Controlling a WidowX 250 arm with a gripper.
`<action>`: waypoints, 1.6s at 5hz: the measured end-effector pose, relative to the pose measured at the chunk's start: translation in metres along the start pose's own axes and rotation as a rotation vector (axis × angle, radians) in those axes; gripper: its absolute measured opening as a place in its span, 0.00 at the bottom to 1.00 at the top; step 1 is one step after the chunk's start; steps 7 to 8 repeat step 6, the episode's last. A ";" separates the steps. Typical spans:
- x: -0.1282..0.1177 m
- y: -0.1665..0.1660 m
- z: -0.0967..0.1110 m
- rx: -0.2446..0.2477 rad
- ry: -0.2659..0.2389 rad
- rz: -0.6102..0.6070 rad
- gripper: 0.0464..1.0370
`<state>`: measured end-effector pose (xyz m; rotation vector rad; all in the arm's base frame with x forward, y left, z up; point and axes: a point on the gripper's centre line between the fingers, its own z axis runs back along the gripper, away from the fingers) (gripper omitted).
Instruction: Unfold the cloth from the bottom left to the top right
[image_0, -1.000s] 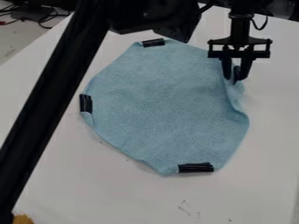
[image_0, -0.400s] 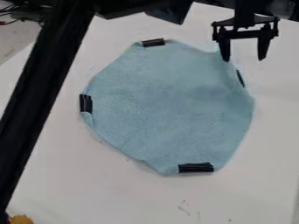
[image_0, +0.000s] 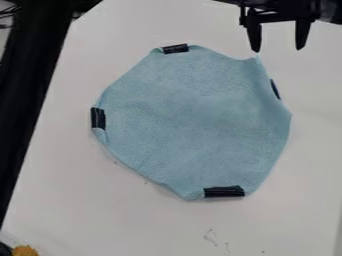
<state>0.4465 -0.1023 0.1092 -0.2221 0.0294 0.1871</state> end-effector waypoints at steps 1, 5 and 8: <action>-0.009 0.023 0.019 0.052 0.078 0.021 0.96; -0.088 0.105 0.046 0.091 0.126 0.107 0.96; -0.118 0.120 0.043 0.086 0.104 0.146 0.96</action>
